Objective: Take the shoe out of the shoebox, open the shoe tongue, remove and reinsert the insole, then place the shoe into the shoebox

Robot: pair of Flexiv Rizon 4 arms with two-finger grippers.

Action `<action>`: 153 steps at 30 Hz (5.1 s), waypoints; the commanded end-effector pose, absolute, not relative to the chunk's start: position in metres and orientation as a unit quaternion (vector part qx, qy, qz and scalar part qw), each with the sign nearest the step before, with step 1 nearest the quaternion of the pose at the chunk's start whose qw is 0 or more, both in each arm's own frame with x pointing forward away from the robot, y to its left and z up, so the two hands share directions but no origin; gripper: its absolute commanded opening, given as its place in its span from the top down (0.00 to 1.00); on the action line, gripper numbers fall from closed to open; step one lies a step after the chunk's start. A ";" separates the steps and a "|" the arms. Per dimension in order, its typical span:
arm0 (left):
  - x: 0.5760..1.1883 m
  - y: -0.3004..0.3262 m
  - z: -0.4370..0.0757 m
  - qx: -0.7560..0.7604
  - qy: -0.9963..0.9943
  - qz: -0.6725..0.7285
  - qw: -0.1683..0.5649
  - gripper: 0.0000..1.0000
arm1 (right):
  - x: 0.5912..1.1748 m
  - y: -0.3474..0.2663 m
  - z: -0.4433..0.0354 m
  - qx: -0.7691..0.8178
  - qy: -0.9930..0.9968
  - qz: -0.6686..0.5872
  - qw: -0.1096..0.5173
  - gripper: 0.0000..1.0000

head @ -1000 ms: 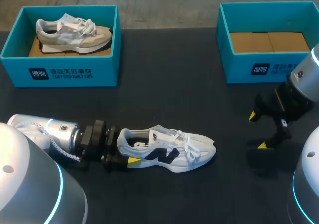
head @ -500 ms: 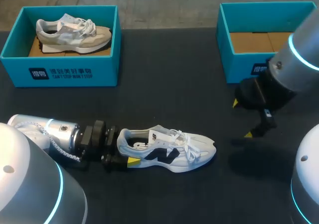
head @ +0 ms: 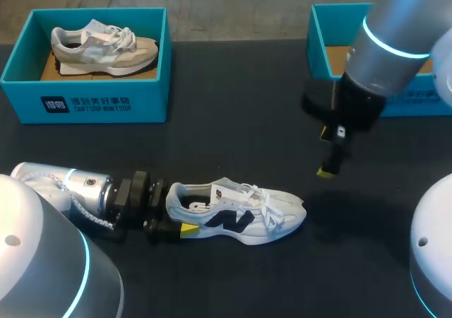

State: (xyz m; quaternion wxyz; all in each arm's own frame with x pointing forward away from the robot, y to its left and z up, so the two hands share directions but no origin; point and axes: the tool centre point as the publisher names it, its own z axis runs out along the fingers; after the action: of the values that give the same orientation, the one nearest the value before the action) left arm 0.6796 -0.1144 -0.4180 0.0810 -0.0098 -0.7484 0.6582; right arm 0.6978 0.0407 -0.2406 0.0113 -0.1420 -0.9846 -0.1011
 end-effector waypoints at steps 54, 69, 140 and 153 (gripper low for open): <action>0.678 -0.115 -0.420 -0.010 -0.748 0.658 0.081 1.00 | 0.645 0.213 -0.263 -0.718 -0.686 0.072 -0.090 0.00; 0.678 -0.115 -0.420 -0.010 -0.748 0.658 0.081 1.00 | 0.654 0.235 -0.294 -0.723 -0.667 0.109 -0.145 0.00; 0.678 -0.115 -0.420 -0.010 -0.748 0.658 0.081 1.00 | 0.673 0.177 -0.325 -0.752 -0.633 0.103 -0.148 0.00; 0.678 -0.115 -0.420 -0.010 -0.748 0.658 0.081 1.00 | 0.666 0.182 -0.339 -0.754 -0.645 0.098 -0.083 0.00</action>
State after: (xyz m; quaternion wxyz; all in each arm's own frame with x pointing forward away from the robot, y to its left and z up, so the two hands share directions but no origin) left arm 0.6796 -0.1146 -0.4178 0.0815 -0.0101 -0.7485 0.6581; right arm 0.6698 0.1873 -0.3317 -0.0902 -0.7010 -0.6968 0.1220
